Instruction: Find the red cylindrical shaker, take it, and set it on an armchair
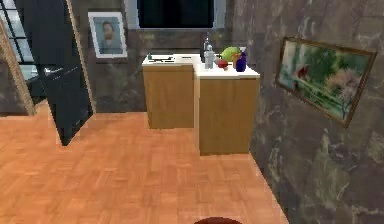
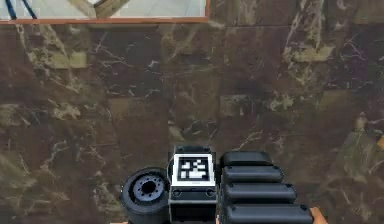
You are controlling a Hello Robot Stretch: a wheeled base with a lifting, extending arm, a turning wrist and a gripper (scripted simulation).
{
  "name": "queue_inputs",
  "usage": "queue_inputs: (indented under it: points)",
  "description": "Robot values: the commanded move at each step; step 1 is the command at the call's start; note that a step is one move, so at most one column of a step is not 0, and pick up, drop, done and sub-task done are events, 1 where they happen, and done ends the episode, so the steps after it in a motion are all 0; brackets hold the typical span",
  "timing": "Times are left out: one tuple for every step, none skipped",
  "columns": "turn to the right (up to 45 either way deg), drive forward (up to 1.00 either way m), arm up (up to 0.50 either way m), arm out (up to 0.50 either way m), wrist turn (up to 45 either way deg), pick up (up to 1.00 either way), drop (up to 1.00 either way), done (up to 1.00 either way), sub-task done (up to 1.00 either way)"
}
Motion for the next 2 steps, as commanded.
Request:
queue_inputs:
  points:
    - [-36.0, 0.00, 0.00, 0.00, 0.0, 0.00, 0.00, 0.00, 0.00]
    - [0.0, 1.00, 0.00, 0.00, 0.0, 0.00, 0.00, 0.00, 0.00]
